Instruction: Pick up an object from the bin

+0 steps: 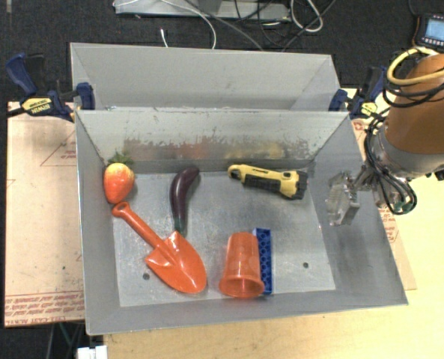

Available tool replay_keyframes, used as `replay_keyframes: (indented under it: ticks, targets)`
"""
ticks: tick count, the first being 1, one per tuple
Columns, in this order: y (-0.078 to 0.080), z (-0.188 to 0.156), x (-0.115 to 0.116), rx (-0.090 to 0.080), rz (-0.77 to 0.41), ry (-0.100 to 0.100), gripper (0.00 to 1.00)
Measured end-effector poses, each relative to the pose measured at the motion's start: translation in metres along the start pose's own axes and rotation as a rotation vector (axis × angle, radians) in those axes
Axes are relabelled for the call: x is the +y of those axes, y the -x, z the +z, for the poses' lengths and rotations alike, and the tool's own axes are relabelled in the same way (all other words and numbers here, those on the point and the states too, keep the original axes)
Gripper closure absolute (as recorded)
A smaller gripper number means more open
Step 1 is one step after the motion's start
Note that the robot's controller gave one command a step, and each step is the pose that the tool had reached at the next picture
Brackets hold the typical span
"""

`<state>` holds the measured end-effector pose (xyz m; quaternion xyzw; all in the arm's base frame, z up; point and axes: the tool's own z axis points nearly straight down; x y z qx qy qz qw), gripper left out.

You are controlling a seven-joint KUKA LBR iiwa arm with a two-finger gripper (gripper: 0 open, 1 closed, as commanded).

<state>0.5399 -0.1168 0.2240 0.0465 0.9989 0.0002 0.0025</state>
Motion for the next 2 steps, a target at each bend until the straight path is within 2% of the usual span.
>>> replay_keyframes:
  ticks: [1,2]
  targets:
    - [0.0,0.0,0.0,0.0,0.0,0.0,1.0]
    - [-0.024,-0.109,0.013,-0.003,-0.002,0.0,1.0]
